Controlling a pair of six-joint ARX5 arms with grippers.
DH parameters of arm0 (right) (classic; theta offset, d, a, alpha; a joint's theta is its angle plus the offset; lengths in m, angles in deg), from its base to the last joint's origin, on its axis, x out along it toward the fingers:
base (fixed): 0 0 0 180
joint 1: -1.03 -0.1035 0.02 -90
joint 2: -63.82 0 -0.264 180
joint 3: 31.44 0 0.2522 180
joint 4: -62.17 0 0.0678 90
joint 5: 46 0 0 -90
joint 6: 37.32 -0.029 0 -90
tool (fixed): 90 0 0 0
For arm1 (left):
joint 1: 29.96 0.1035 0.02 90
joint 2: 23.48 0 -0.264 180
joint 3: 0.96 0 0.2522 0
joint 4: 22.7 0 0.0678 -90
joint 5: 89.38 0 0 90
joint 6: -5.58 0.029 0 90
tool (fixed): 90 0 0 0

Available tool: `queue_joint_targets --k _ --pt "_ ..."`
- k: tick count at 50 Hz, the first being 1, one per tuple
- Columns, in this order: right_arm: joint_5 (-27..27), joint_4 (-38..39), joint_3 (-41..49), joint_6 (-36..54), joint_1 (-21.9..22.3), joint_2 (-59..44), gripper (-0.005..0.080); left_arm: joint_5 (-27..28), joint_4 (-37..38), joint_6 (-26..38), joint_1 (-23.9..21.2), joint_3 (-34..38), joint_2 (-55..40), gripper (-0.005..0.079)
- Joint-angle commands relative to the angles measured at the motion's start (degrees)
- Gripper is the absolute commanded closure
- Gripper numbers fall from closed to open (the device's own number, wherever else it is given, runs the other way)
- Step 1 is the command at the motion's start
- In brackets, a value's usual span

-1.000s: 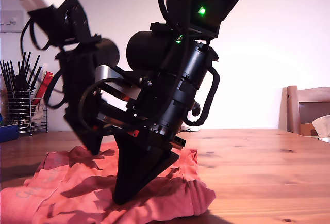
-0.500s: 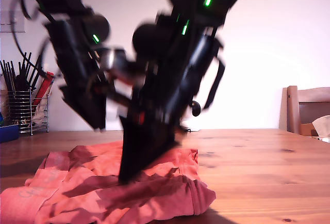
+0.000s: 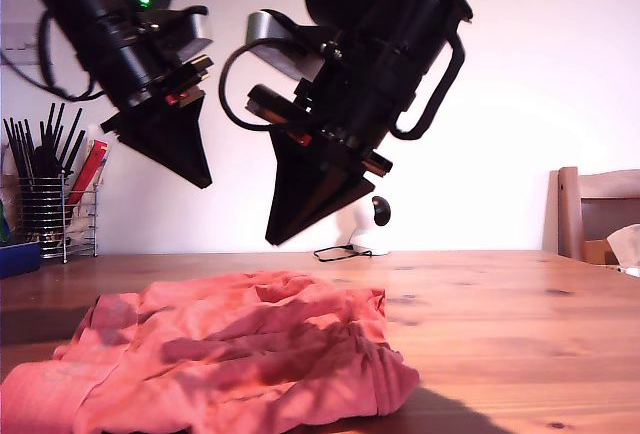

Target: Fold the underwear in front of you. After folding it, place it to the left side.

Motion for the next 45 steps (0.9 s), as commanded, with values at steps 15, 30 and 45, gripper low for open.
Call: queue_joint_targets --k 15,30,45 --pt "9.5 20.0 23.3 -7.5 0.1 17.1 0.0762 4.2 -23.3 -4.1 1.3 30.7 23.5 0.0766" --pt "1.9 24.4 35.3 -7.9 0.2 34.8 0.0763 5.0 -29.6 -12.3 1.2 50.5 49.1 0.0766" --pt "-2.3 16.2 36.7 -7.8 0.5 37.5 0.0721 5.9 -20.3 -17.7 0.0 54.9 64.8 0.0761"
